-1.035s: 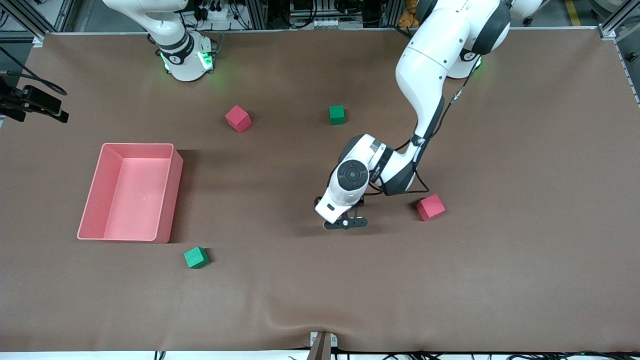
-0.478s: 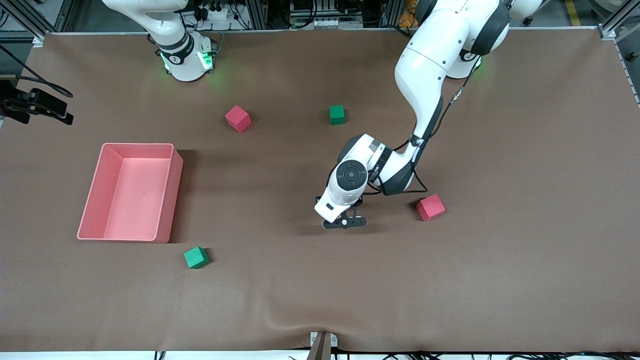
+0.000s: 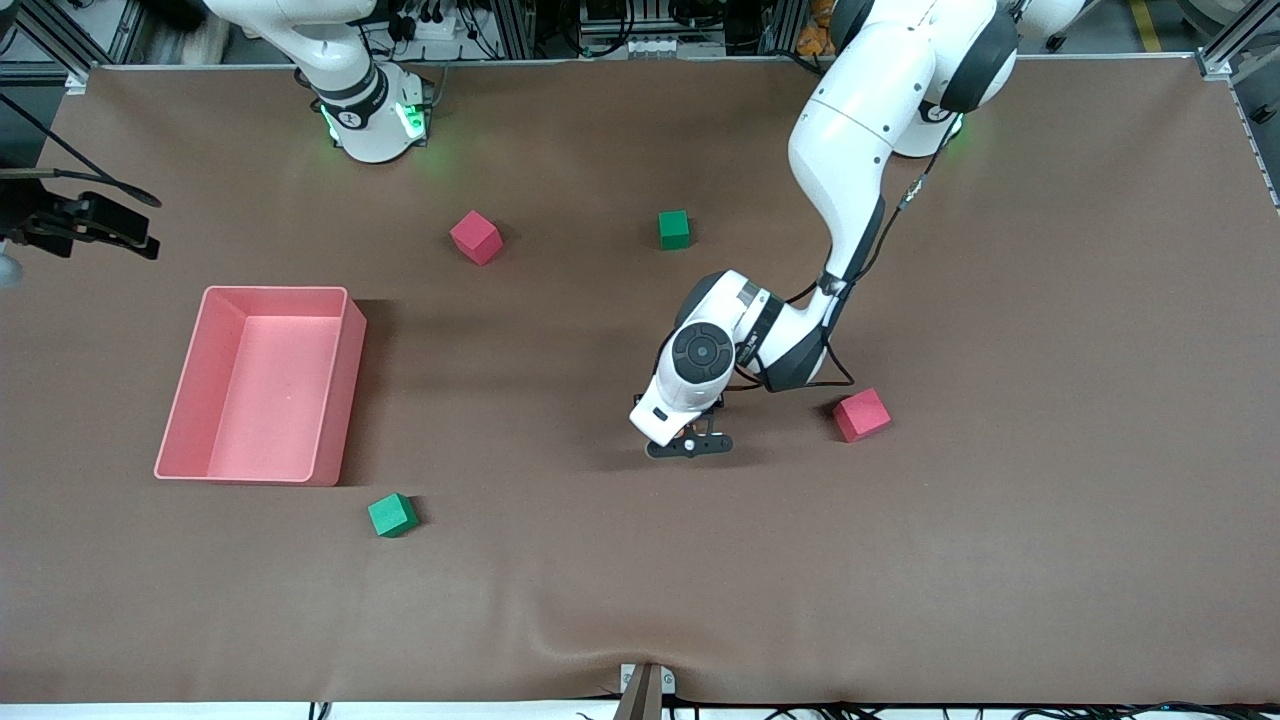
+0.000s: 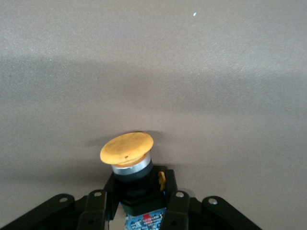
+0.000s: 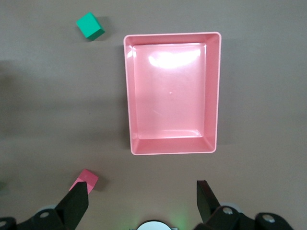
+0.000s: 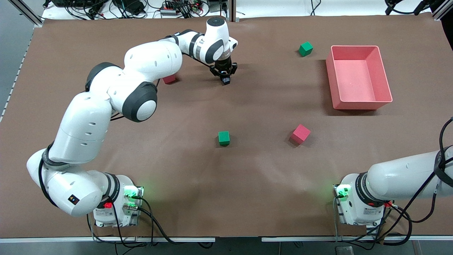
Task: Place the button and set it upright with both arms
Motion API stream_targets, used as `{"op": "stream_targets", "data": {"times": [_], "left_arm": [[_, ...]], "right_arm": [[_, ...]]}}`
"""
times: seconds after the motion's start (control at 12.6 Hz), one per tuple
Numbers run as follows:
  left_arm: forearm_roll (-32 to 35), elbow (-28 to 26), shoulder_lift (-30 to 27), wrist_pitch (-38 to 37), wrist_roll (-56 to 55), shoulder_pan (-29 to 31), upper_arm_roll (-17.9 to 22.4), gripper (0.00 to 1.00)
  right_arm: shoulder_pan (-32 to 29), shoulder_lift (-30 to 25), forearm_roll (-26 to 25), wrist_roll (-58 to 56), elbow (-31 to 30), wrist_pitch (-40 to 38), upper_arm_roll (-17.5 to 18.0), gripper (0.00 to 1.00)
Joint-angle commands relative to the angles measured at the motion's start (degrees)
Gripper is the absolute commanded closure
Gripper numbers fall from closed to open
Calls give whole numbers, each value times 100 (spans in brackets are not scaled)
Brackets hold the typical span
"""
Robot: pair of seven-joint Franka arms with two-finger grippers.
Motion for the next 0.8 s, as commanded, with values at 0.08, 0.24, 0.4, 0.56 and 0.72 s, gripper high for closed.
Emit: {"op": "stream_targets", "data": {"times": [0.08,0.24,0.4,0.56,0.72], "left_arm": [[-66,126,-91,12,-87,-31,28,100],[-66,126,-188,12,-105,-40,63,99],[-49,126,-398,-14,-131,-57,28,99],[-22,126,-575,-32,-777,-311,80,100],[414,126,-706,-32,-1342,-880,491,100]], "right_arm": [[-332,-13,-45,34,132,-106,35,0],[-351,-31,26,7,115,-149,35,0],[-325,-39,26,16,115,-211,61,0],[-316,-48,35,7,132,-203,79,0],[-246,-57,26,-2,132,-237,88,0]]}}
